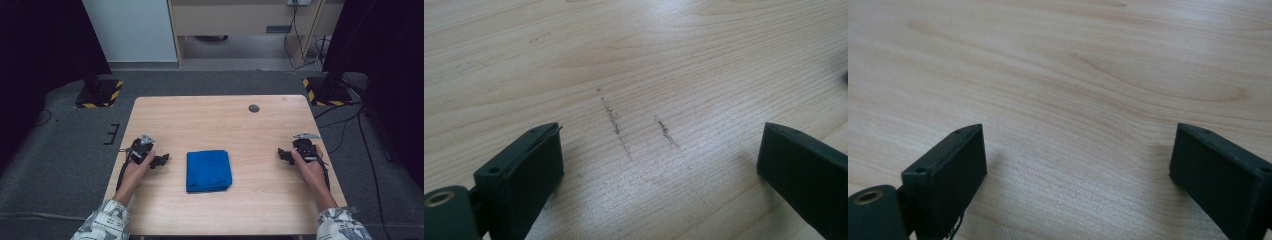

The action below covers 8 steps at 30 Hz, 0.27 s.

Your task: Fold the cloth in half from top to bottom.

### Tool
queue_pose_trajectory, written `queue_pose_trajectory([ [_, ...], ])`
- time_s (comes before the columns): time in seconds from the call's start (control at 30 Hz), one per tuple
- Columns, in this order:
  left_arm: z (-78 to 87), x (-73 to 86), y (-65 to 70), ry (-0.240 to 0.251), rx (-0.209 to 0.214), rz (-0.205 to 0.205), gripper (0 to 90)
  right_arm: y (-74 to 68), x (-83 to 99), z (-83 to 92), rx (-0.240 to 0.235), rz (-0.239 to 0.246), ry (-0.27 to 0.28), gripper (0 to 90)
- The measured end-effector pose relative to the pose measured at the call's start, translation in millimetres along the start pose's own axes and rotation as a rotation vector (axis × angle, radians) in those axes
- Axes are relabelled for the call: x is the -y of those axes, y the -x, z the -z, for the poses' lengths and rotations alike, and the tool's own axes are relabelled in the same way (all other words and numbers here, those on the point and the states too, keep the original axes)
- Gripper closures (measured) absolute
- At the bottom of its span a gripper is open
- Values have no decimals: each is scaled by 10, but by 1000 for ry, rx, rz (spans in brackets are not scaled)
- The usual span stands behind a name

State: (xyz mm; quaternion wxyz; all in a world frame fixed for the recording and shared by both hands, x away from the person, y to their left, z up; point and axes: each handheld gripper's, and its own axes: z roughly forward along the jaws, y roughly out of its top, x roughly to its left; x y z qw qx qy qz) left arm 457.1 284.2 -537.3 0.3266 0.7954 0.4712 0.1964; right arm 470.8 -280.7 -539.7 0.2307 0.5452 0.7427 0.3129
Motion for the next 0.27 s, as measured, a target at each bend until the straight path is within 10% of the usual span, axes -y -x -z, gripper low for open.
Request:
queue_pose_trajectory([
  [0.27,11,16,23,-5,-7,6,13,-91,30,25,75,-76,-13,17],
])
